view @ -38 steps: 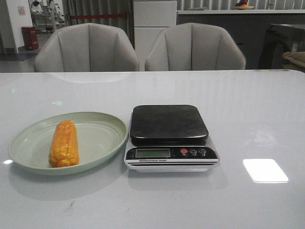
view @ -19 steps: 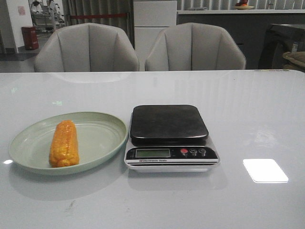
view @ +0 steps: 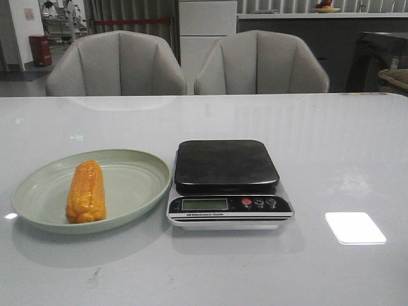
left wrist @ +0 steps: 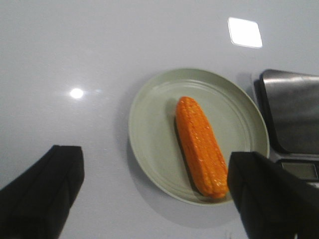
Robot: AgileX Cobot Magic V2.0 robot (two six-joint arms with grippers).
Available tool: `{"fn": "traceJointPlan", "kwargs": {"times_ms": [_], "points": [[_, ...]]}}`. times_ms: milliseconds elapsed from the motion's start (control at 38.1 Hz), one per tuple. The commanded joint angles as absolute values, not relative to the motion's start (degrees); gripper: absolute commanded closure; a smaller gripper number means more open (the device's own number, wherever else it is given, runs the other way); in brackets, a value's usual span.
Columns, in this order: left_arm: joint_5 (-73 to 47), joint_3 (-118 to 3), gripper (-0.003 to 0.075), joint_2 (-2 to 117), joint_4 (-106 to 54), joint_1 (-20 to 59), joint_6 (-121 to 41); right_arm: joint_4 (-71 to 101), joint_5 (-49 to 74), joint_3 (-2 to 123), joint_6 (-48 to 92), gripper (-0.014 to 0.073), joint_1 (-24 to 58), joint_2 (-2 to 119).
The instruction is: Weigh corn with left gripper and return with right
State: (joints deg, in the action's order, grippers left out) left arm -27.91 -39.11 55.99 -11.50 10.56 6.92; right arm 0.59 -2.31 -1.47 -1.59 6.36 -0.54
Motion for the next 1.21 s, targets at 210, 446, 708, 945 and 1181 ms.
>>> {"fn": "traceJointPlan", "kwargs": {"times_ms": [210,446,708,945,1181], "points": [[-23.84,-49.82,0.0104,74.44,-13.11,23.14,7.32,0.00,-7.11,-2.08,-1.20,0.0407,6.07,-1.63],[-24.34,-55.95,0.0104,86.80,-13.56,25.11,11.68,0.00,-7.11,-2.08,-1.20,0.0407,6.07,-1.63],[-27.70,-58.31,0.0104,95.10,-13.65,25.11,11.94,0.00,-7.11,-2.08,-1.20,0.0407,6.07,-1.63],[-27.13,-58.34,0.0170,99.95,-14.50,25.11,12.93,0.00,-7.11,-2.08,-1.20,0.0407,6.07,-1.63],[-28.35,-63.11,0.0622,100.95,-16.36,25.65,12.93,0.00,-7.11,-2.08,-1.20,0.0407,6.07,-1.67]]}}
